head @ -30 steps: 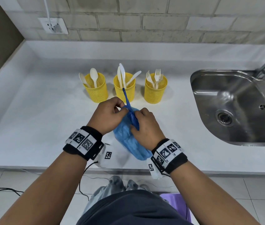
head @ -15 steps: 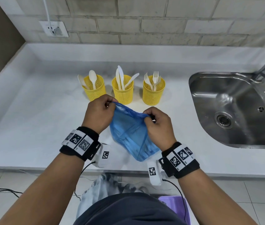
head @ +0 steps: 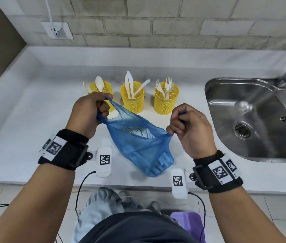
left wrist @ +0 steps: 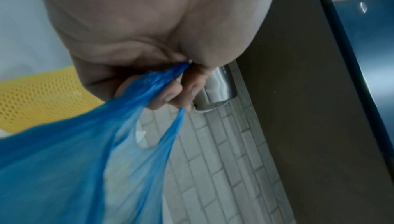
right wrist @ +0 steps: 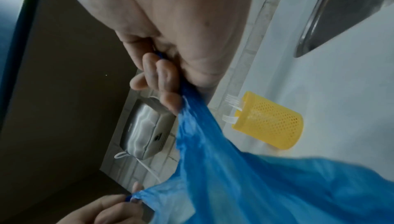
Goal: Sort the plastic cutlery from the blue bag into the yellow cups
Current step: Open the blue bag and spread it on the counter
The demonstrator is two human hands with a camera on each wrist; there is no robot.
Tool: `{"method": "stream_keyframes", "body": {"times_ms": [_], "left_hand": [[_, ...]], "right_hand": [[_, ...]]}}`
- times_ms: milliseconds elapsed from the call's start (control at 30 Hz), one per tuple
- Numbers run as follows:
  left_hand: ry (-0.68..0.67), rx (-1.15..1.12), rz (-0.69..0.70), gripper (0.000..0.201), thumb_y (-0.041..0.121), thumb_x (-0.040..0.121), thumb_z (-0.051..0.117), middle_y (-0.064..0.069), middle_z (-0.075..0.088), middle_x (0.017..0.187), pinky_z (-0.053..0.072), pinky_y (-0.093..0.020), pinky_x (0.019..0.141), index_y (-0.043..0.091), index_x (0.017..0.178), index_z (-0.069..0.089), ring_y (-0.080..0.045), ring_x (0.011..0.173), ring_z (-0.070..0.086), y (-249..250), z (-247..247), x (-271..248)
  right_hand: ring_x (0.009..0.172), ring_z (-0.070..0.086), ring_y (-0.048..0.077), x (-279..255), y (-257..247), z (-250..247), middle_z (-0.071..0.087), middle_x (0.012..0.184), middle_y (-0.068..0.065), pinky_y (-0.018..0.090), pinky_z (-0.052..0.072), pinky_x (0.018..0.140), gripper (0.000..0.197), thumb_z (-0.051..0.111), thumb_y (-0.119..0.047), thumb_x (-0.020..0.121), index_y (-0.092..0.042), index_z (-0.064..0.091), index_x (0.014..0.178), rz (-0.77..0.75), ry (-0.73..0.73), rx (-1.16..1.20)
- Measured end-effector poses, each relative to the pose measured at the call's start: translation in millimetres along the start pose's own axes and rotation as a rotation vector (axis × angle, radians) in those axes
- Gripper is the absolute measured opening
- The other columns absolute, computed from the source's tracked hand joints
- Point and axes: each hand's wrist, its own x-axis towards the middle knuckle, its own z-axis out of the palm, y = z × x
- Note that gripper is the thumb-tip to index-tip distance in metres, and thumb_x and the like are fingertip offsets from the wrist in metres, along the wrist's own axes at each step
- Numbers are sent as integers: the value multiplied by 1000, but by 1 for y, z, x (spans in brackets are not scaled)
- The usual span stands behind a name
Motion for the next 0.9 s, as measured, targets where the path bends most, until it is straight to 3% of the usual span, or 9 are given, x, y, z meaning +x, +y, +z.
{"method": "stream_keyframes", "body": {"times_ms": [100,200,300,367,433,533,667,800,900], "left_hand": [[-51,138,-7,22,30,81,61,4,35,56,26,-23,50,10,86,67,-14,51,28,14,-1,-8],[-128,887,190,47,58,69,81,10,59,84,42,-28,67,33,106,67,-11,75,53,14,0,-17],[-188,1417,373,78,74,60,79,7,53,111,48,-36,87,40,128,58,-16,105,53,1,8,-25],[-180,1584,487,75,73,62,77,-1,51,112,50,-41,89,36,126,62,-25,108,52,-12,16,-24],[-198,1663,535,50,61,74,76,-3,53,110,51,-41,84,30,113,69,-27,105,53,-24,23,-22],[-253,1606,519,19,33,93,61,-5,62,101,53,-43,78,21,104,72,-30,95,60,-35,22,-17],[-222,1178,418,18,14,97,49,-9,70,89,52,-46,77,10,99,66,-32,83,63,-42,14,-8],[-127,914,262,20,15,98,47,-6,64,85,40,-34,68,6,94,65,-24,80,55,-42,15,-8],[-66,617,109,18,22,88,51,-1,50,61,32,-35,56,11,75,57,-24,59,43,-45,12,-6]], "right_hand": [[49,28,15,1,-7,1,35,54,-2,29,31,53,20,46,-7,86,-8,64,77,-78,11,-391],[56,47,8,4,-5,5,53,62,-7,29,42,60,10,61,-12,89,-18,68,84,-229,-58,-1023],[73,52,15,6,4,13,45,76,-13,36,47,69,9,68,-22,87,-18,68,95,-311,-217,-1336],[79,55,19,8,11,17,44,85,-11,37,47,70,19,68,-31,88,-20,66,103,-281,-267,-1457],[83,58,25,9,17,22,47,95,-7,36,45,67,27,65,-41,90,-22,63,109,-234,-266,-1602],[88,62,32,10,24,24,52,109,2,35,43,67,37,62,-49,92,-19,60,114,-139,-245,-1762],[99,58,35,14,32,18,50,115,9,36,40,68,28,54,-36,99,-10,61,108,-81,-226,-1878],[109,51,37,19,35,9,52,115,11,42,39,80,22,46,-21,100,-9,62,108,-46,-170,-1955],[92,61,42,28,33,2,63,102,20,40,44,71,15,46,-13,100,-4,58,102,-46,-103,-1626]]}}
